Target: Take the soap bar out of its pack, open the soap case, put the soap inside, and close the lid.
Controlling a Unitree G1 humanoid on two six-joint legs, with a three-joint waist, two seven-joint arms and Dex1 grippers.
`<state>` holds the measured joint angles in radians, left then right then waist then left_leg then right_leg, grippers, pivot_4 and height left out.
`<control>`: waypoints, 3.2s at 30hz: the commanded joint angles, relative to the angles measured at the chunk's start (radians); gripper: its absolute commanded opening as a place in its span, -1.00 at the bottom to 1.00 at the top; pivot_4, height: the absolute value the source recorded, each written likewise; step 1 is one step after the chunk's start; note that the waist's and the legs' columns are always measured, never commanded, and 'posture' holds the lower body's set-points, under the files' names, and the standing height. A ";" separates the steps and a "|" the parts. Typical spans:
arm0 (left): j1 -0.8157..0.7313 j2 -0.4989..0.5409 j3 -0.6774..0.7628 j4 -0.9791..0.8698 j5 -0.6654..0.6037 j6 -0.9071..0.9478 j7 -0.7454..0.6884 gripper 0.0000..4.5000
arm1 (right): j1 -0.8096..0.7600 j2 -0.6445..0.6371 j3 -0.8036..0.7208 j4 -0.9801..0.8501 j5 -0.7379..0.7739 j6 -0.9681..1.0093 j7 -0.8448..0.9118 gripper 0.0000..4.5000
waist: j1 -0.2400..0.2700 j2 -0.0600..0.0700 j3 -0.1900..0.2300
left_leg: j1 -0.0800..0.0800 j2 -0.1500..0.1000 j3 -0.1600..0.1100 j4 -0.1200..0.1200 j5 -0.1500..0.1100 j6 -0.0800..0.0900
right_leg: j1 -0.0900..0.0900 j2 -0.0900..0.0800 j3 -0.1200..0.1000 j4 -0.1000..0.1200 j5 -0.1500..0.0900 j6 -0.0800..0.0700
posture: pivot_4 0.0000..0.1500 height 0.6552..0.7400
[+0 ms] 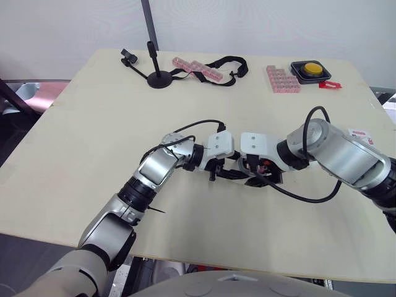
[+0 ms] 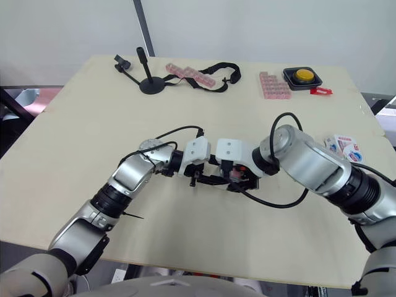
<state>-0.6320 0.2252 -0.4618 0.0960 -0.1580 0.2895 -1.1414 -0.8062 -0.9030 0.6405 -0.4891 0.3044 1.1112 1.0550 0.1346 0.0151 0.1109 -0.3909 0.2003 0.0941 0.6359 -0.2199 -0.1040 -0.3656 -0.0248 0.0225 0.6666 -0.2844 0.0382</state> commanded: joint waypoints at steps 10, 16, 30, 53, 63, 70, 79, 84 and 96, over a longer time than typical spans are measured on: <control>0.050 0.048 0.093 0.007 -0.058 -0.079 -0.006 -0.17 | 0.329 -0.059 -0.393 0.108 0.108 -0.208 0.030 0.98 | -0.001 0.000 0.000 | -0.002 0.000 0.000 0.000 0.000 0.000 | 0.000 -0.001 0.001 -0.001 0.000 0.000 | 1.00 0.99; 0.153 0.041 0.191 -0.049 -0.176 -0.141 -0.034 -0.17 | 0.554 0.049 -0.676 0.198 0.212 -0.435 0.034 0.98 | -0.001 0.000 0.000 | -0.004 0.000 0.000 0.000 -0.001 0.001 | 0.000 -0.001 0.000 -0.001 0.000 0.000 | 1.00 0.99; 0.342 0.030 0.240 -0.071 -0.242 -0.300 -0.066 -0.17 | 0.979 0.350 -1.014 0.168 0.329 -0.855 0.044 0.98 | -0.012 0.000 0.000 | -0.003 0.000 0.000 0.003 -0.003 0.005 | -0.002 -0.003 -0.002 -0.003 0.000 0.000 | 1.00 0.99; 0.300 0.041 0.208 0.116 -0.189 -0.459 -0.218 -0.17 | 1.187 0.379 -1.226 0.407 0.306 -1.148 -0.038 0.98 | -0.056 0.001 -0.001 | -0.002 -0.004 -0.001 0.002 -0.004 0.011 | 0.005 -0.008 -0.006 -0.012 0.000 0.000 | 1.00 0.99; 0.295 0.034 0.214 0.108 -0.198 -0.445 -0.203 -0.17 | 1.239 0.343 -1.290 0.526 0.309 -1.103 -0.051 0.98 | -0.065 0.004 -0.002 | 0.000 -0.004 -0.001 -0.003 -0.006 0.015 | 0.008 -0.008 -0.006 -0.013 0.000 0.000 | 1.00 0.99; 0.291 0.040 0.207 0.116 -0.194 -0.443 -0.219 -0.17 | 1.140 0.163 -1.243 0.488 0.295 -0.917 -0.075 0.98 | -0.067 0.007 -0.004 | 0.001 -0.005 -0.001 -0.003 -0.005 0.016 | 0.010 -0.008 -0.006 -0.014 0.000 0.000 | 1.00 0.99; 0.296 0.034 0.204 0.098 -0.190 -0.429 -0.207 -0.17 | 0.815 0.002 -0.969 0.308 0.196 -0.489 -0.307 0.98 | -0.055 0.008 -0.004 | 0.007 -0.004 -0.002 -0.003 -0.003 0.011 | 0.012 -0.007 -0.006 -0.015 0.000 0.001 | 1.00 0.99; 0.308 0.039 0.206 0.092 -0.194 -0.428 -0.206 -0.17 | 0.667 0.024 -0.858 0.302 0.190 -0.332 -0.360 0.98 | -0.046 0.008 -0.004 | 0.006 -0.004 -0.001 -0.003 -0.003 0.010 | 0.012 -0.007 -0.006 -0.016 0.000 0.001 | 1.00 0.99; 0.309 0.034 0.197 0.101 -0.186 -0.435 -0.209 -0.17 | 0.540 0.043 -0.737 0.404 0.142 -0.233 -0.356 0.98 | -0.044 0.009 -0.004 | 0.004 -0.004 -0.001 -0.003 -0.003 0.010 | 0.010 -0.007 -0.006 -0.015 0.000 0.001 | 1.00 0.99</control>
<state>-0.3233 0.2572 -0.2575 0.2167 -0.3421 -0.1374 -1.3500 -0.2454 -0.8529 -0.0857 -0.0869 0.4582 0.8873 0.6941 0.0905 0.0236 0.1068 -0.3863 0.1961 0.0934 0.6326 -0.2227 -0.0940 -0.3555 -0.0319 0.0166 0.6514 -0.2845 0.0387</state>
